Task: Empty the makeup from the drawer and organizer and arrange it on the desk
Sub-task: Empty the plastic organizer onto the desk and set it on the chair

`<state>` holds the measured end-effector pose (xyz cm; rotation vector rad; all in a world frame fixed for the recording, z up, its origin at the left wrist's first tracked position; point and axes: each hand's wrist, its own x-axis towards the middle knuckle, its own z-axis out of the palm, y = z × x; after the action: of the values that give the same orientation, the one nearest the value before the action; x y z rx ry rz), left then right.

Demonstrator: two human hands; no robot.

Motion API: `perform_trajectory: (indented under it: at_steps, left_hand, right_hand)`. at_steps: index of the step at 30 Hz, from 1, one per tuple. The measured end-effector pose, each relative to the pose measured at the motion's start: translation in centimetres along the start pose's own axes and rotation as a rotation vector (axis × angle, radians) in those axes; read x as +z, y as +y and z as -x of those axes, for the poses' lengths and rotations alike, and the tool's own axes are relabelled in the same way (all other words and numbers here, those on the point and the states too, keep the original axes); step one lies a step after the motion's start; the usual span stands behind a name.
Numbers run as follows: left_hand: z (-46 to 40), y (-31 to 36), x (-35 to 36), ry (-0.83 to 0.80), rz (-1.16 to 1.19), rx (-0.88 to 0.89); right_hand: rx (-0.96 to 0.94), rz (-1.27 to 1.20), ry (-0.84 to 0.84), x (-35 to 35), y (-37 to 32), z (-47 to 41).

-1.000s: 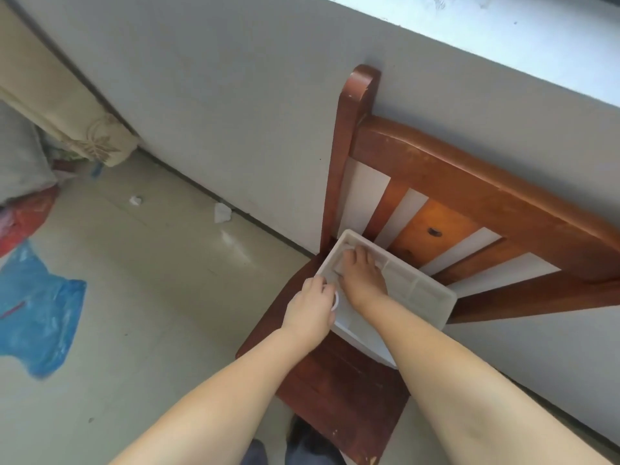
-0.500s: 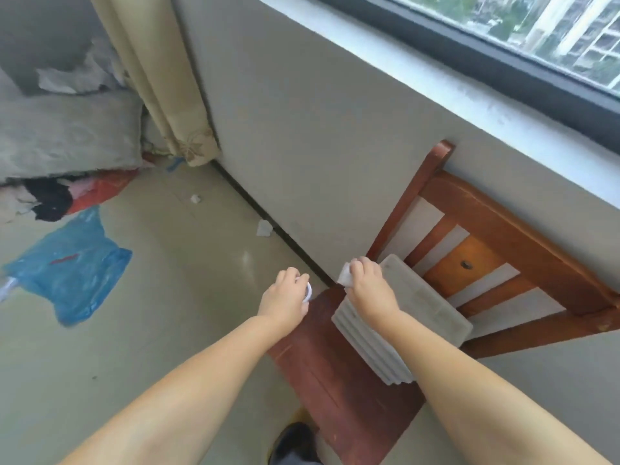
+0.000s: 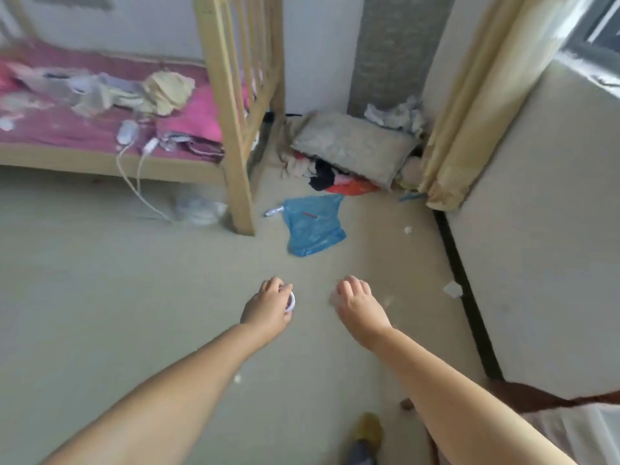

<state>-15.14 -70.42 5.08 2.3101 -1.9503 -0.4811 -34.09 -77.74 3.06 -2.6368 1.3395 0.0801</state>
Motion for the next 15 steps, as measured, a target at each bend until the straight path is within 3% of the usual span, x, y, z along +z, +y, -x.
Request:
perform_trajectory:
  at_steps: [6,15]
  left_hand:
    - [8.1,-16.7,-3.2,0.076,0.039,-0.343]
    - [14.0,-34.3,-6.1,0.199,0.112,-0.690]
  right_hand:
    - [-0.277,-0.089,-0.062,0.3,-17.2,-5.6]
    - [-0.669,0.000,-0.142,2.4,-36.8,-16.7]
